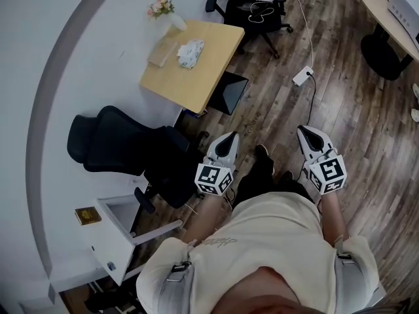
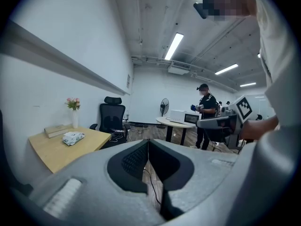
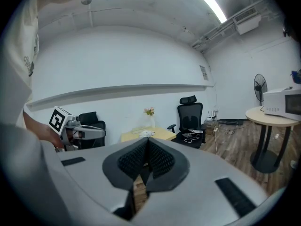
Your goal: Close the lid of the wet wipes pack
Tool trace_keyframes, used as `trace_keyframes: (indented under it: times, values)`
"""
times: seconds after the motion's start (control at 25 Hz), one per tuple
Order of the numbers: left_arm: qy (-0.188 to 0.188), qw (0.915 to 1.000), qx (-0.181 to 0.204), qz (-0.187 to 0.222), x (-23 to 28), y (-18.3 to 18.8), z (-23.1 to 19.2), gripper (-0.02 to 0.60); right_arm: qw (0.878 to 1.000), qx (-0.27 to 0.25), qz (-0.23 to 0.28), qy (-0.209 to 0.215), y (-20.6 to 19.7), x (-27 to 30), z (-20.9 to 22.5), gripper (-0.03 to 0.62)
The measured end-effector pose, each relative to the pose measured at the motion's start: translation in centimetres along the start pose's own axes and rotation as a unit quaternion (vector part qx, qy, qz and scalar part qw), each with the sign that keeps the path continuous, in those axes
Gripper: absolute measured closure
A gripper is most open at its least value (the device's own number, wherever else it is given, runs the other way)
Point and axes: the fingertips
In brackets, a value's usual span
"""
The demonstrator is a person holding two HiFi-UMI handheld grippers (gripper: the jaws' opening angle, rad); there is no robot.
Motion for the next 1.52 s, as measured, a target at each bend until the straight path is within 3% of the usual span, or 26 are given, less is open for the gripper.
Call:
trace_keyframes:
  times: [0.32, 0.68, 1.12, 1.52]
  values:
    - [-0.004, 0.9995, -0.029, -0.011, 3.8, -1.0, -3.2, 0.563, 0.999, 0.007, -0.039, 0.0, -1.5, 3.9, 1.8, 0.591]
    - [-0.045, 0.9981, -0.028, 0.03, 11.4, 0.7, -6.7, 0.563, 0.998, -0.019, -0.053, -0.011, 0.1, 10.2, 5.0, 0.591]
    - [-0.015, 0.9966, -0.051, 0.063, 16.6, 3.4, -19.2, 0.563, 0.996, -0.08, -0.031, 0.011, 7.6, 23.6, 5.4, 0.591]
    - [0.007, 0.9957, -0.076, 0.052, 18.4, 1.6, -26.9, 0.563, 0.995, -0.075, -0.068, -0.006, 7.5, 28.9, 6.3, 0.591]
Point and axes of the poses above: the fingertips, and each gripper's own axes: x forward along the fingers, z to its right, y out of its top, and after that the axes turned 8 degrees about z, right-handed
